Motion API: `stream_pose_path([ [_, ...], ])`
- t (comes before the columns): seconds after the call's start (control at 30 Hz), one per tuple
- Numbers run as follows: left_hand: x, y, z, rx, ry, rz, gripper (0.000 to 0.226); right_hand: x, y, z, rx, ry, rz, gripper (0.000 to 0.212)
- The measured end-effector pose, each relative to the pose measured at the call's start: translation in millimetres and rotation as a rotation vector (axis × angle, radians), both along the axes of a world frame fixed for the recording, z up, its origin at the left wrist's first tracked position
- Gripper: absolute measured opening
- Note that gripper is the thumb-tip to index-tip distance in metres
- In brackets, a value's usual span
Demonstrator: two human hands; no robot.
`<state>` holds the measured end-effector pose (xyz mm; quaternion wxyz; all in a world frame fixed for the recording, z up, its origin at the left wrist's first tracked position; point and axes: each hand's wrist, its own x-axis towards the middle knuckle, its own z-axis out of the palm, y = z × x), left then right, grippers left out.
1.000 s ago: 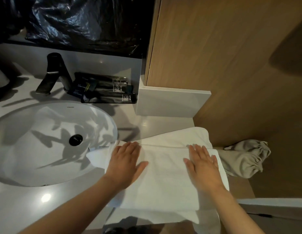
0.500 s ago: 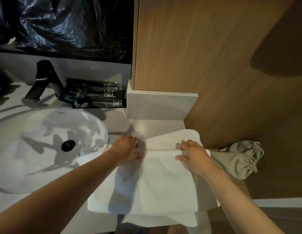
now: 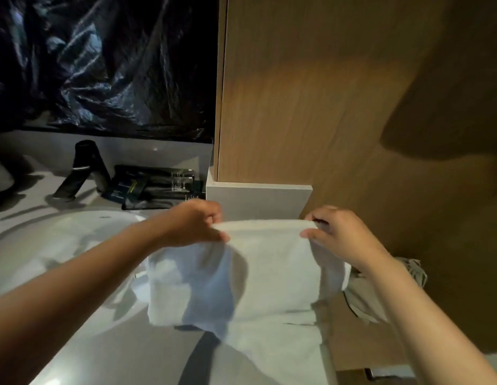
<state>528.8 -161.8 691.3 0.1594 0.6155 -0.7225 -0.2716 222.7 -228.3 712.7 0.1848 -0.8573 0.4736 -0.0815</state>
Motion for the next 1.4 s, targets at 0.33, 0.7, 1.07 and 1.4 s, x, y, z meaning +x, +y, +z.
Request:
stream_pose_path([
  [0.33,3.6,3.1,37.4,-0.310,-0.217,-0.009,0.028,1.5,6.0,12.7,-0.408,-0.033,-0.079,0.018],
  [0.7,-17.6,64.8,-89.9,-0.172,-0.281,-0.097,0.024,-19.0,92.2,-106.1,-0.012,-0.092,-0.231,0.019],
  [1.07,-29.4,90.6,-106.9,0.182,-0.116,-0.154,0.034,-28.0,141.3,-127.7,0.067,-0.192,-0.334,0.018],
  [1.4,-72.4,-14.6,-95.7,-0.036,-0.158,-0.181,0.027,-5.9,130.9,-135.4,0.502,-0.382,-1.063,0.050],
])
